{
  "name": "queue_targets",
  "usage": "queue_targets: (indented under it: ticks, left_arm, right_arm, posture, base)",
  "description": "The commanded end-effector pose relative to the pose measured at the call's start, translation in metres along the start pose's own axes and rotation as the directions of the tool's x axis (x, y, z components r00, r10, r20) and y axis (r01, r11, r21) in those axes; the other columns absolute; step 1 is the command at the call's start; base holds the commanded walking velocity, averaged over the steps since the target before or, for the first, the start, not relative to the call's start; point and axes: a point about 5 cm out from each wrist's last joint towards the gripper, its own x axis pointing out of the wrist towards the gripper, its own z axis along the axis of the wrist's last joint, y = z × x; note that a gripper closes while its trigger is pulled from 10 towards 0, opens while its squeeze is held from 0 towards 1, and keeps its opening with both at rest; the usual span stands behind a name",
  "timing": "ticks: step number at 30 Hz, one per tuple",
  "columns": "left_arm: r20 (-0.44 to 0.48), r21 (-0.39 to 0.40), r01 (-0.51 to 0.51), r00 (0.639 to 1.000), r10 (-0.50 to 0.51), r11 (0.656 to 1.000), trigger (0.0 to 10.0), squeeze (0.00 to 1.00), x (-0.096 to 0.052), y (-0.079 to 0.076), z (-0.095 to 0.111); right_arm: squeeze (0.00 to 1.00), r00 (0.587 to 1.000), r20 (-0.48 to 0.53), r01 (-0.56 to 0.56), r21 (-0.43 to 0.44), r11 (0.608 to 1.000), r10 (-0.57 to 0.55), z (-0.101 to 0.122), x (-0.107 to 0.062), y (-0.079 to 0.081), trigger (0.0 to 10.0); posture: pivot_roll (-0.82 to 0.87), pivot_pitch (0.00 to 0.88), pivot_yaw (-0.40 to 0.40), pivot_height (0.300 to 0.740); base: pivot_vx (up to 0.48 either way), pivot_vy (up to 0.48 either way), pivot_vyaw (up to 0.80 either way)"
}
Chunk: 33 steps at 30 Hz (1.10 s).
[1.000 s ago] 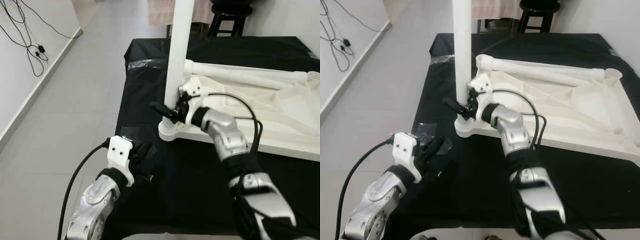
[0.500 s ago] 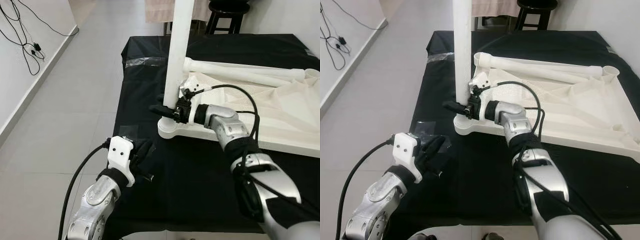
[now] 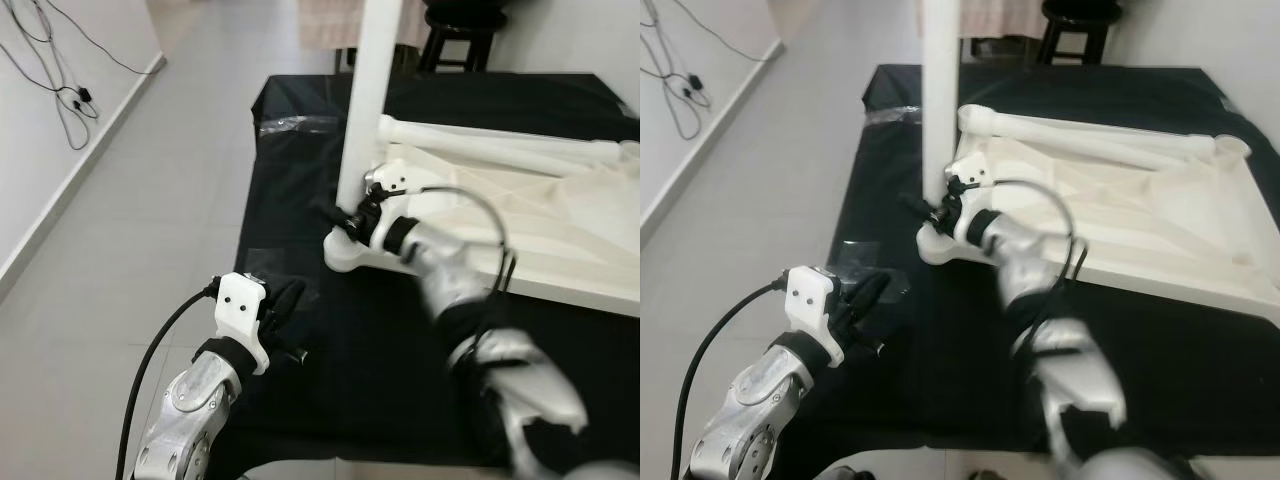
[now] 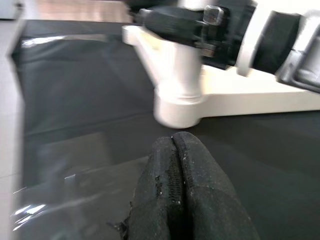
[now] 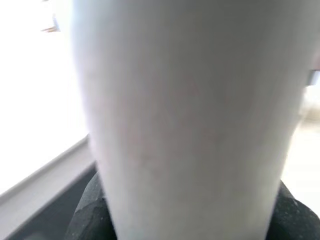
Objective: Building children table
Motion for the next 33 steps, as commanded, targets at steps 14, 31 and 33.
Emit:
queue_targets:
  ticks: [14, 31, 33]
  left_arm:
    - [-0.009, 0.004, -0.028, 1.0, 0.028, 1.0, 10.0, 0.0, 0.0, 0.003, -0.002]
    - [-0.012, 0.0, -0.016, 1.0, 0.016, 1.0, 10.0, 0.0, 0.002, 0.001, -0.004]
    - [-0.013, 0.002, -0.017, 1.0, 0.017, 1.0, 10.0, 0.0, 0.001, 0.001, -0.004]
  right_arm:
    - [1.0, 0.988, -0.142, -0.066, -0.051, 0.997, 0.058, -0.029, -0.006, 0.009, 10.0]
    - [0.0, 0.576, -0.127, -0.817, -0.054, 0.574, 0.808, 0.038, 0.01, 0.038, 10.0]
    - [0.0, 0.575, -0.116, -0.816, -0.013, 0.578, 0.81, 0.039, 0.013, 0.037, 2.7]
  posture:
    - [0.05, 0.158, -0.017, 0.74]
    - [0.05, 0.142, -0.02, 0.74]
    - [0.06, 0.143, -0.021, 0.74]
  base:
    - [0.0, 0.0, 0.0]
    - [0.0, 0.0, 0.0]
    - [0.0, 0.0, 0.0]
